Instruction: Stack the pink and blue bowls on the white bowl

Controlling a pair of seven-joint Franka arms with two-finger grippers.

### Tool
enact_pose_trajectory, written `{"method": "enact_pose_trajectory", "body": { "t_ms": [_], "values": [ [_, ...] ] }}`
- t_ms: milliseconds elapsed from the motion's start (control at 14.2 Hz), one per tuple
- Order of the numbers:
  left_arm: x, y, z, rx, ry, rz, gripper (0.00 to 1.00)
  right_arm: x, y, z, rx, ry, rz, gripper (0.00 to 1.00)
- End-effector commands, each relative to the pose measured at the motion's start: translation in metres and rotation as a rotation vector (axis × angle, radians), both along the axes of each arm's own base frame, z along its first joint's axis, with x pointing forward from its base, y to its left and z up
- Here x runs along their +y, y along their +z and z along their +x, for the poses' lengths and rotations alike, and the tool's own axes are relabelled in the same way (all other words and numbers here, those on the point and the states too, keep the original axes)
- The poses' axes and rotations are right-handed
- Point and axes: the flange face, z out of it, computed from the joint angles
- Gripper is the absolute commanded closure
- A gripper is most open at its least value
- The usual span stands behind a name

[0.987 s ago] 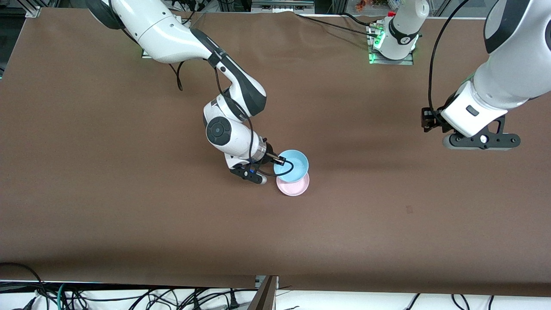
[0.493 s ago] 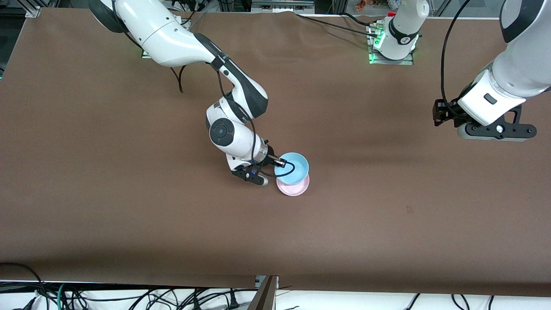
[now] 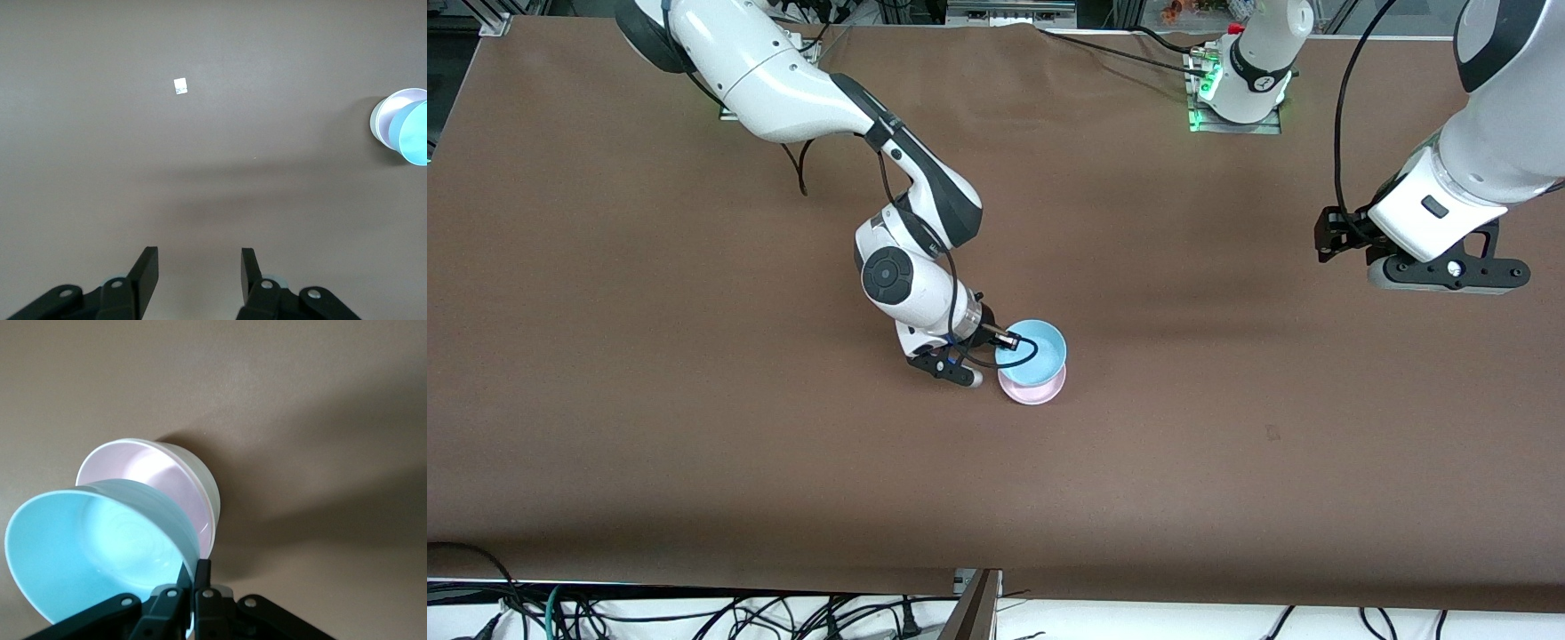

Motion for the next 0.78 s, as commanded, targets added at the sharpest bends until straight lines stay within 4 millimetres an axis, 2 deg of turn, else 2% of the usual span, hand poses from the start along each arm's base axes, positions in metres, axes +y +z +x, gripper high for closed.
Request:
{"method": "enact_pose_trajectory", "body": {
  "t_ms": [0, 705],
  "values": [
    [-0.0012, 0.0028, -0.0035, -0.009, -0.016, -0.017, 0.41, 0.0045, -0.0012, 0.0087, -0.027, 0.001, 0.002, 1.00],
    [-0.0011, 0.0019, -0.0031, -0.007, -0.016, -0.017, 0.37, 0.0096, -0.0043, 0.0102, -0.029, -0.006, 0.007, 1.00]
  ]
}}
